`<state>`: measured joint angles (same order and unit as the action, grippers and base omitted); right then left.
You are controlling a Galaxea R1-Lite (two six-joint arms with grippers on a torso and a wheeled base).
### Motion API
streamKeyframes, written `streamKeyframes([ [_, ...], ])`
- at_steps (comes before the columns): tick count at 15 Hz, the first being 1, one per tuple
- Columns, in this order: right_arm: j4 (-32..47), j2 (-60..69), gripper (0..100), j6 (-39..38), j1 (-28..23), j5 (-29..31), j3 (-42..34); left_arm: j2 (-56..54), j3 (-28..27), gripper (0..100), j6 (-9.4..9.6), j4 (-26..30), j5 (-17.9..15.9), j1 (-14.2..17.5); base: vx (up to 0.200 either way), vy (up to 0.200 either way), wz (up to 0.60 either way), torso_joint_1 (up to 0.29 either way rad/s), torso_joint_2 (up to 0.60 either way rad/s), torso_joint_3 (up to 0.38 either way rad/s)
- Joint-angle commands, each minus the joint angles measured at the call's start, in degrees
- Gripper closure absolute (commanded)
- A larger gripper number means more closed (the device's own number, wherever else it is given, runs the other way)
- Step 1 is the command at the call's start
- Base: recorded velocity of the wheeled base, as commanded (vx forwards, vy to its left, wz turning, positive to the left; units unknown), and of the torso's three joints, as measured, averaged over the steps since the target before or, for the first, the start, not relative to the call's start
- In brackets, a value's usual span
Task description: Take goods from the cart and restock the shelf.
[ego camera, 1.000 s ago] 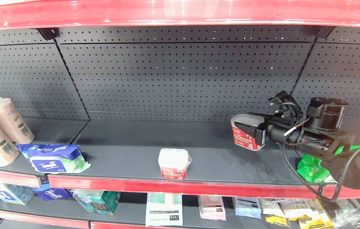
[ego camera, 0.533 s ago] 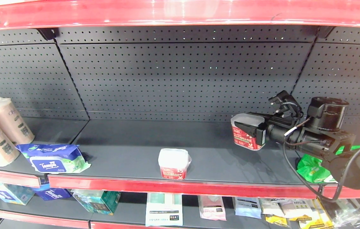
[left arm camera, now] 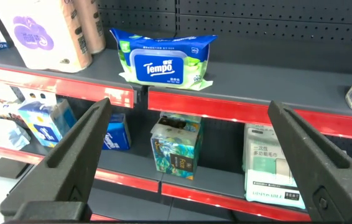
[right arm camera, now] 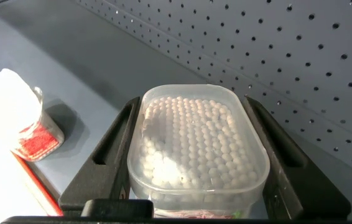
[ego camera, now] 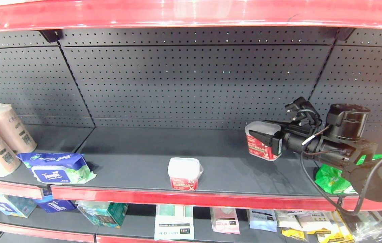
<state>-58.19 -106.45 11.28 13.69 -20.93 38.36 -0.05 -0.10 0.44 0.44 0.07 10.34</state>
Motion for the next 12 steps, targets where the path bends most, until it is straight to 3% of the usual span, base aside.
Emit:
streamKeyframes([
  [1, 0.0, 0.01, 100, 0.06, 0.02, 0.01, -0.48, 0.05, 0.01, 0, 0.0, 0.0, 0.01, 0.03, 0.0, 0.0, 0.0, 0.0, 0.0, 0.0],
  [12, -0.26, 0.98, 100, -0.2, -0.86, -0.07, -2.77, 0.05, 0.01, 0, 0.0, 0.0, 0.01, 0.03, 0.0, 0.0, 0.0, 0.0, 0.0, 0.0],
])
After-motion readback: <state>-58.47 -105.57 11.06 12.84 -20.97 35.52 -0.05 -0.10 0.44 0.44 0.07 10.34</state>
